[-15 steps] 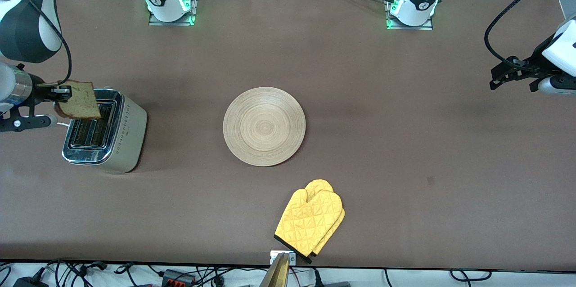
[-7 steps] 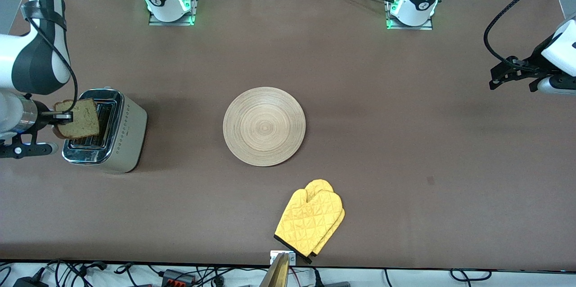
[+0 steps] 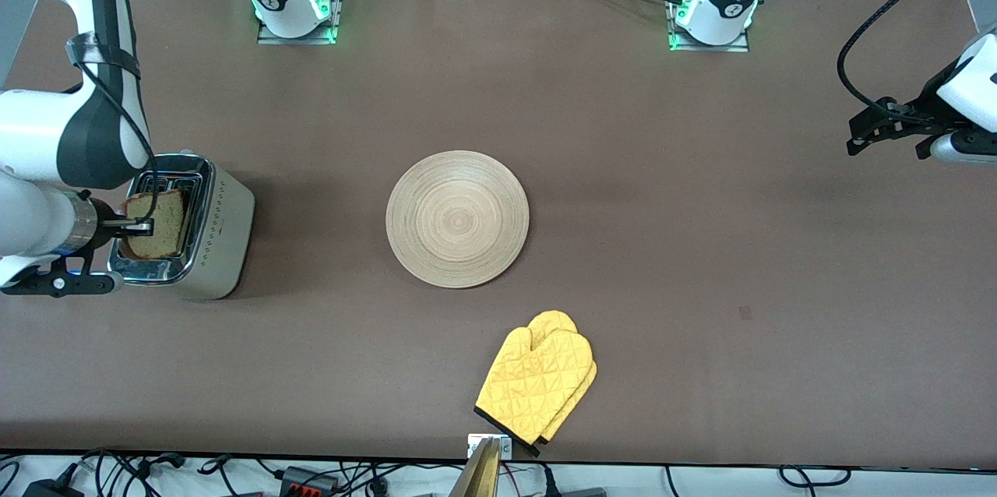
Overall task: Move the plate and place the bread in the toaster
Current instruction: 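Lower the bread into the toaster slot with the right gripper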
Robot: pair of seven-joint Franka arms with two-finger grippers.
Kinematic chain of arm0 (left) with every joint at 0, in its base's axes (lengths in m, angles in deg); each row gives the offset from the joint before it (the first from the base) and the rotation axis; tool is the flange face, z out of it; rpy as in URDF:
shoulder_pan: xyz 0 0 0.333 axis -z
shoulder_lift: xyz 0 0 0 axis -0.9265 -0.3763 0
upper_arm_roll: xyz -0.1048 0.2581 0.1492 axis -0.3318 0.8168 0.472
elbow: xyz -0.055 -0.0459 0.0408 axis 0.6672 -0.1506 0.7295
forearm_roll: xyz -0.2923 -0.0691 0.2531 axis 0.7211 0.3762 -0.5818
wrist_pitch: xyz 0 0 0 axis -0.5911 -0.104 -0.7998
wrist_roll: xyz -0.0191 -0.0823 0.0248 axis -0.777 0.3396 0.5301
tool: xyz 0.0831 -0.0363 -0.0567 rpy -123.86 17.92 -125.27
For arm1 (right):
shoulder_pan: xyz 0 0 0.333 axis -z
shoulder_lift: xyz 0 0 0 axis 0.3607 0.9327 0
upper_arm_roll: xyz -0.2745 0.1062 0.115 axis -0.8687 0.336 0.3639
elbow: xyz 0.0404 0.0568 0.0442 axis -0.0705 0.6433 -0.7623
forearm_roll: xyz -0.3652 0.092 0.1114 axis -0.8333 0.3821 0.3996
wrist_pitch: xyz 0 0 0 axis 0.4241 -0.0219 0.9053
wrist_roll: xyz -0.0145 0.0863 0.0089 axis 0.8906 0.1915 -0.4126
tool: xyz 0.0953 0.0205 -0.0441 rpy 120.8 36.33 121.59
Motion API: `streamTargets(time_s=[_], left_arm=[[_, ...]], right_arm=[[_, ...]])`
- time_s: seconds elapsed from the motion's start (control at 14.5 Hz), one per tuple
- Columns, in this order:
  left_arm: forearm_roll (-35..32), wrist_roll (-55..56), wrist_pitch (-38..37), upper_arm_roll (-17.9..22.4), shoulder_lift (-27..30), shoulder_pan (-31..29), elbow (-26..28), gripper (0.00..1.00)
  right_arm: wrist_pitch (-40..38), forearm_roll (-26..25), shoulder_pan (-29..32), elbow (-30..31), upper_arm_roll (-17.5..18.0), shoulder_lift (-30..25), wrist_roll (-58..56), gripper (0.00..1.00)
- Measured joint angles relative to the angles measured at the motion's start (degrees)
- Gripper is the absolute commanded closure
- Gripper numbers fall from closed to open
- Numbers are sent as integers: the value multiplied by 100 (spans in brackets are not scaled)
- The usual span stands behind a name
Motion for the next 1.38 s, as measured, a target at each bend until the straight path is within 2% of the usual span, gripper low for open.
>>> streamTargets(time_s=[0.96, 1.38], left_arm=[[0, 0, 0, 5, 0, -2, 0, 0], [0, 0, 0, 5, 0, -2, 0, 0]], right_arm=[[193, 93, -177, -9, 6, 130, 313, 100], [50, 93, -166, 141, -9, -59, 313, 100]])
